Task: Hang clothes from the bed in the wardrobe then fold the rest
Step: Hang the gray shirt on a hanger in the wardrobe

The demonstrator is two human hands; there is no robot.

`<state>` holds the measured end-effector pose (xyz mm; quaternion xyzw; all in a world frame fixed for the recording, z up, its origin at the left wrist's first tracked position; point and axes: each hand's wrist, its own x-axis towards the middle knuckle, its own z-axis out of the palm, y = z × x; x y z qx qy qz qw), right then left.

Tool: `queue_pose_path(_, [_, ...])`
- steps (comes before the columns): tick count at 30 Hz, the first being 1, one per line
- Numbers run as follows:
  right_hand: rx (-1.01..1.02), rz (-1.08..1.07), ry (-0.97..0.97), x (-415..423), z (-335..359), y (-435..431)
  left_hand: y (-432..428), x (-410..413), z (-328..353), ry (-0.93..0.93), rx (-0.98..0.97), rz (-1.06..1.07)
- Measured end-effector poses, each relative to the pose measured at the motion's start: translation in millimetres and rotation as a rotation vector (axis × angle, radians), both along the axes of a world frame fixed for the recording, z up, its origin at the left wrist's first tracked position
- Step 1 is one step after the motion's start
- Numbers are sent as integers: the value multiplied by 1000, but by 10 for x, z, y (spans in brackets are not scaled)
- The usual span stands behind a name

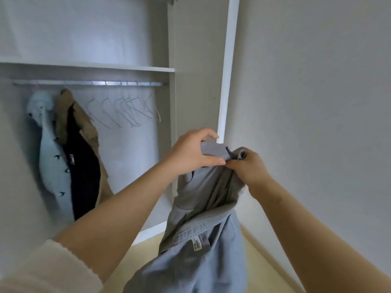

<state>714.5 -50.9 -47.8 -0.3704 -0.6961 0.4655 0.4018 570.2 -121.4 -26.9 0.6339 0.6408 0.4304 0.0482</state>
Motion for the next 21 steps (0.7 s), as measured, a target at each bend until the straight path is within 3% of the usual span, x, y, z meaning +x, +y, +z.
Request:
queue_pose_path(3, [-53, 114, 161, -614, 6, 198, 83, -588, -39, 258, -211, 154])
queue_pose_path(6, [-139, 200, 293, -1128, 98, 501, 238, -1282, -47, 255, -427, 411])
queue_pose_path(8, [-181, 174, 381, -1433, 185, 747, 330, -1710, -24, 119, -458, 510])
queue_pose_path(10, [-215, 182, 443, -1748, 262, 980, 410, -2061, 32, -157, -369, 500])
queue_pose_path(15, [-264, 378, 363, -2637, 232, 1232, 412, -2670, 216, -651, -144, 418])
queue_pose_path(18, [-402, 732, 329, -3090, 83, 1220, 377, -3009, 296, -641, -107, 359])
queue_pose_path(21, [-367, 1061, 89, -3476, 17, 1140, 448, -3258, 327, -568, -213, 340])
